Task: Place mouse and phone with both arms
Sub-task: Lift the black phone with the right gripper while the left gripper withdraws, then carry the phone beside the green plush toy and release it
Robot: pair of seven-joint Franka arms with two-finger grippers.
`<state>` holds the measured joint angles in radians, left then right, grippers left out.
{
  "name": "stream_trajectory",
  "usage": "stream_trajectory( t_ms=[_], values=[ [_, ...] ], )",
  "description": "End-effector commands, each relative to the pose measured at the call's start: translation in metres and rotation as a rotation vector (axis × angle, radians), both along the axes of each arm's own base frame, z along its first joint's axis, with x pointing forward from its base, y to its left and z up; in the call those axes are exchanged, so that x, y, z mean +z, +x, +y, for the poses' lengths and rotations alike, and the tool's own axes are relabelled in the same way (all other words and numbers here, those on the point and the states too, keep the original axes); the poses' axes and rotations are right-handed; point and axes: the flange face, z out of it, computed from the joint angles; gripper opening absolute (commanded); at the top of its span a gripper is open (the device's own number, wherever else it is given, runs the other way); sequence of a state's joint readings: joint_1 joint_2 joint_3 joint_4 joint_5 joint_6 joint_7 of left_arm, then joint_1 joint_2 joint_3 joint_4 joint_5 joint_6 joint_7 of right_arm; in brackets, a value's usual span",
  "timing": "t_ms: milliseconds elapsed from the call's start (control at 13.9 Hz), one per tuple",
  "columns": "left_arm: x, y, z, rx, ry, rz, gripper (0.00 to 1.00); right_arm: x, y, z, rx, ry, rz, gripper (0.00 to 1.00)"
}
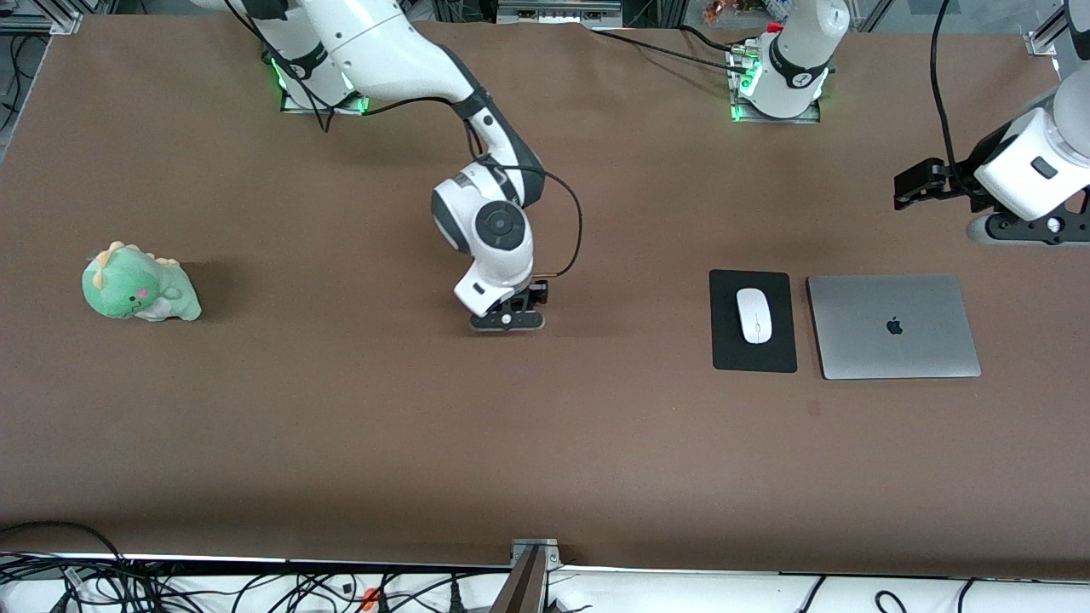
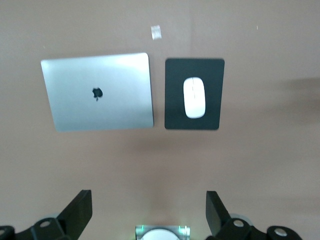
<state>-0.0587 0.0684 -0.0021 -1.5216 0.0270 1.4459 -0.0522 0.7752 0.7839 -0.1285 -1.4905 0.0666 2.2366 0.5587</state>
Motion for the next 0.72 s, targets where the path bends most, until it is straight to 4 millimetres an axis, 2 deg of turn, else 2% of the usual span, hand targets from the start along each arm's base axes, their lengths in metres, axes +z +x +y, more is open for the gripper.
stream_trajectory(
  t_ms=[0, 144, 216, 433, 505, 649],
  values=[
    [0.006, -0.035, 0.006, -0.014, 0.001, -0.152, 1.00, 0.043, 0.036, -0.057, 0.093, 0.002, 0.051, 0.27],
    [0.005, -0.036, 0.005, -0.020, -0.001, -0.190, 1.00, 0.054, 0.053, -0.105, 0.114, -0.011, 0.097, 0.27],
    [0.005, -0.038, 0.001, -0.018, 0.001, -0.175, 1.00, 0.052, 0.059, -0.133, 0.103, -0.018, 0.129, 0.27],
    [0.005, -0.035, -0.004, -0.021, 0.001, -0.177, 1.00, 0.055, 0.080, -0.231, 0.097, 0.003, 0.148, 0.27],
    [0.004, -0.034, -0.002, -0.018, 0.000, -0.172, 1.00, 0.054, 0.082, -0.267, 0.097, 0.015, 0.137, 0.27],
    [0.005, -0.034, -0.006, -0.026, 0.003, -0.172, 1.00, 0.042, 0.072, -0.335, 0.096, 0.033, 0.113, 0.27]
  ],
)
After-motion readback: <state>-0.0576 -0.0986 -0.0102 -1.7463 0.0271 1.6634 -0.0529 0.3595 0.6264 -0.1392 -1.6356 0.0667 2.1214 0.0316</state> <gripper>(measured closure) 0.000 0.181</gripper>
